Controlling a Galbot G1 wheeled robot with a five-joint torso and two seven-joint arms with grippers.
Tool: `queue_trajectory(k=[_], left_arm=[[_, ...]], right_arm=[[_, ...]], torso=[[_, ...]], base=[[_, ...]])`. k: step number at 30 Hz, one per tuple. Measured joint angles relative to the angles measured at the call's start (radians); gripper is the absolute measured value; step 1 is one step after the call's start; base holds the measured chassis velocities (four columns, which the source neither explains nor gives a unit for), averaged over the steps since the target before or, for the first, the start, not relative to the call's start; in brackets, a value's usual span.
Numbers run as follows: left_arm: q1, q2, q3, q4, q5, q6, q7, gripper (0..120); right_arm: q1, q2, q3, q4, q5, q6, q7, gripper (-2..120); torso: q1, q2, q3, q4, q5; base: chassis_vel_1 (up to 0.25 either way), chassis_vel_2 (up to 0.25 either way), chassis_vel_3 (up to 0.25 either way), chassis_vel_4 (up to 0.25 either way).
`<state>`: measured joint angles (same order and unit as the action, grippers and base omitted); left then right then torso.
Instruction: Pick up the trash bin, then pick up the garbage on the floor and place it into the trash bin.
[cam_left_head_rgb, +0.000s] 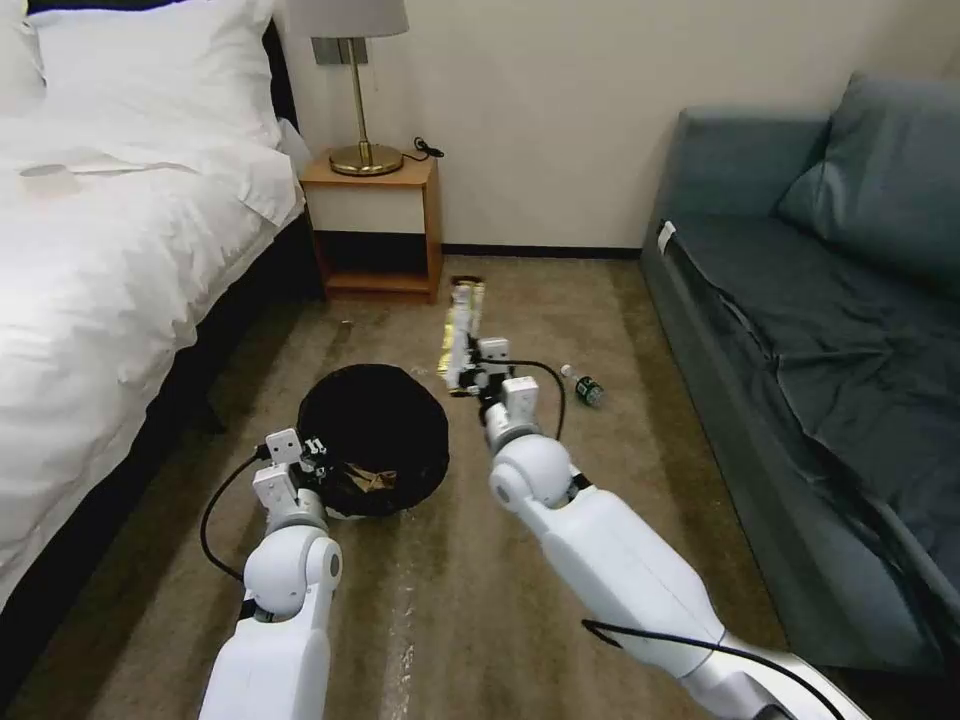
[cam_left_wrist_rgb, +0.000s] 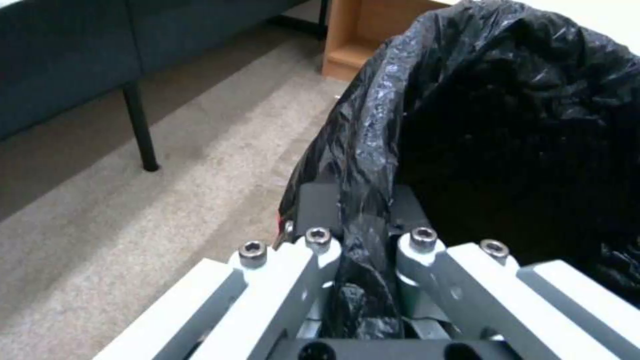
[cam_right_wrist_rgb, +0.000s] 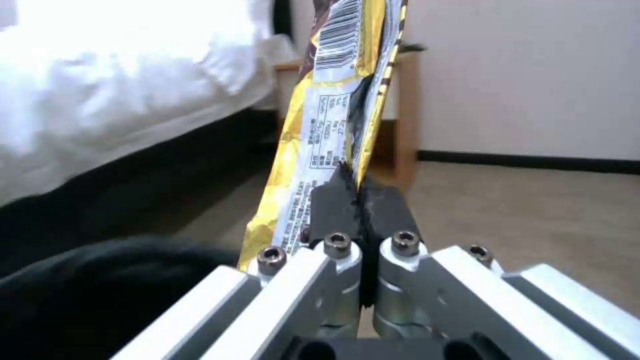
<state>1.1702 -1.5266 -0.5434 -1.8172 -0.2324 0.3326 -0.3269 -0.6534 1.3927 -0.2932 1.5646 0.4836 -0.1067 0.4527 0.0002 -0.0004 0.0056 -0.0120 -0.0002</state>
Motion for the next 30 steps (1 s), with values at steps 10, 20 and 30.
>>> queue_trajectory(k=[10, 20, 30], left_arm=[[0.009, -0.009, 0.011, -0.021, -0.009, 0.005, -0.006, 4], [0.003, -0.029, 0.024, -0.018, -0.005, 0.007, -0.009, 4], [0.006, -0.030, 0.020, -0.019, -0.001, 0.009, -0.011, 4]], right_arm=[[-0.016, 0.022, -0.080, -0.079, -0.039, 0.050, -0.001, 0], [-0.051, 0.024, -0.089, -0.105, -0.094, 0.081, -0.004, 26], [-0.056, 0.024, -0.065, -0.083, -0.116, 0.086, -0.009, 61]], torso=[[0.000, 0.000, 0.000, 0.0000, 0.0000], [0.000, 0.000, 0.000, -0.0001, 0.0001], [0.000, 0.000, 0.000, 0.0000, 0.0001]], base=[[0.000, 0.000, 0.000, 0.000], [0.000, 0.000, 0.000, 0.000], [0.000, 0.000, 0.000, 0.000]])
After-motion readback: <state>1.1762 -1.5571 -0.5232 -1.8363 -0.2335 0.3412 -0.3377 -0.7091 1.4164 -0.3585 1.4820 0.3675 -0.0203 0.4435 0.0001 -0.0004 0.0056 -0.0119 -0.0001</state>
